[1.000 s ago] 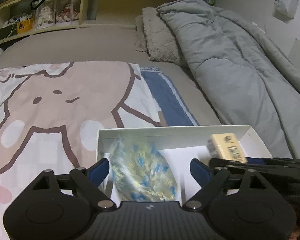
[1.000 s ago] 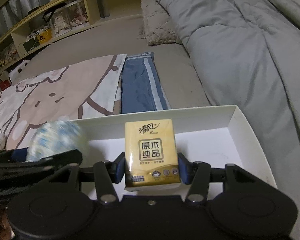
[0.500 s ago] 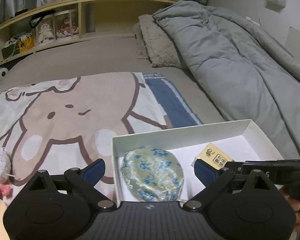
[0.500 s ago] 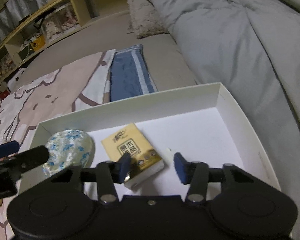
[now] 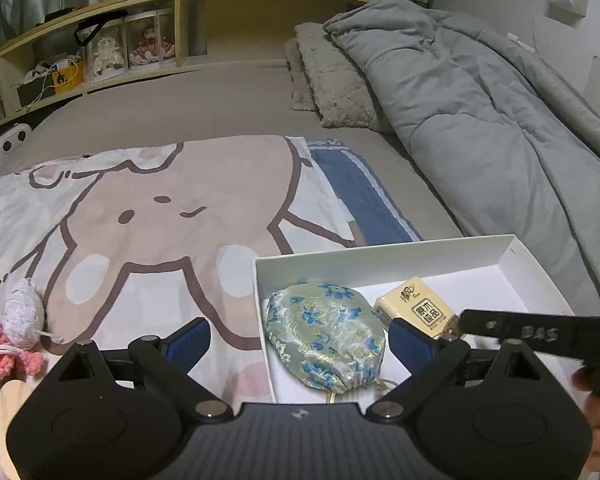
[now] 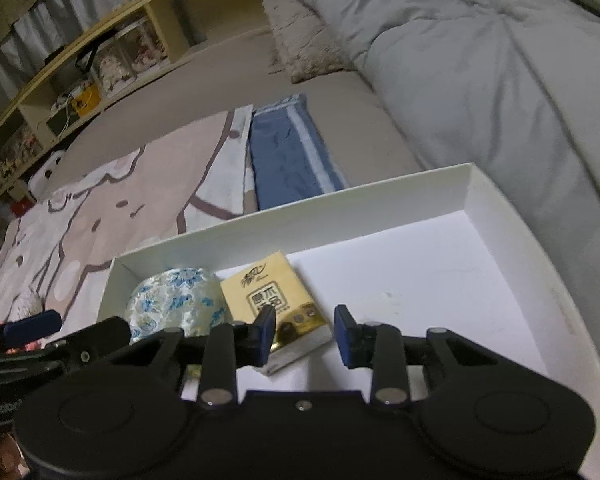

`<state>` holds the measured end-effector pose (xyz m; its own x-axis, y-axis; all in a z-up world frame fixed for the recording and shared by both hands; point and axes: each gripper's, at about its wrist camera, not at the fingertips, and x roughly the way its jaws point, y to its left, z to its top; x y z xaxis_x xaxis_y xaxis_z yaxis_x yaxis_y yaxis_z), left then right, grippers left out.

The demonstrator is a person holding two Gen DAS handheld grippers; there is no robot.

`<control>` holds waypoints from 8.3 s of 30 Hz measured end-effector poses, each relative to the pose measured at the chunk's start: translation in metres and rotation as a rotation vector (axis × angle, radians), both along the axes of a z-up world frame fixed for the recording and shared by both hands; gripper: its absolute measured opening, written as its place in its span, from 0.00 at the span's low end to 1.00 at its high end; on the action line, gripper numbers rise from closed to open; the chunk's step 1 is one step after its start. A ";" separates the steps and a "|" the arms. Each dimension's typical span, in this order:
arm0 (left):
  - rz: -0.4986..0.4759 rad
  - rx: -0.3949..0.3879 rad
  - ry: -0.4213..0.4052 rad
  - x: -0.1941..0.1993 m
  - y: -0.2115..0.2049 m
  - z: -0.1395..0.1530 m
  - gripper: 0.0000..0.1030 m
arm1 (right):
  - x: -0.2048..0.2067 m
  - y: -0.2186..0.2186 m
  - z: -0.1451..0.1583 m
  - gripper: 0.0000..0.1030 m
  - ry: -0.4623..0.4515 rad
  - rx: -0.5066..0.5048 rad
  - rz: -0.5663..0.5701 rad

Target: Organize objects

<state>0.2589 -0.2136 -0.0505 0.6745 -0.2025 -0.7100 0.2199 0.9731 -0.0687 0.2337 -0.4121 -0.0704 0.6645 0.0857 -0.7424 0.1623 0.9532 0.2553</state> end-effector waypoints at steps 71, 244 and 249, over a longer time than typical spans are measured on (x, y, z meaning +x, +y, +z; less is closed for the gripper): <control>0.191 0.046 -0.144 -0.159 0.182 0.087 1.00 | -0.140 0.123 0.094 1.00 -0.180 -0.206 0.084; -0.260 -0.230 -0.021 -0.085 -0.063 0.056 0.47 | -0.151 -0.056 0.070 0.44 -0.127 -0.116 0.053; -0.322 -0.272 0.028 -0.062 -0.093 0.029 0.47 | -0.140 -0.073 0.052 0.44 -0.105 -0.134 0.044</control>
<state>0.1968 -0.3066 -0.0214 0.5275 -0.5819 -0.6190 0.5039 0.8009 -0.3235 0.0938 -0.4854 -0.0180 0.7367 0.0213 -0.6759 0.0990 0.9853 0.1389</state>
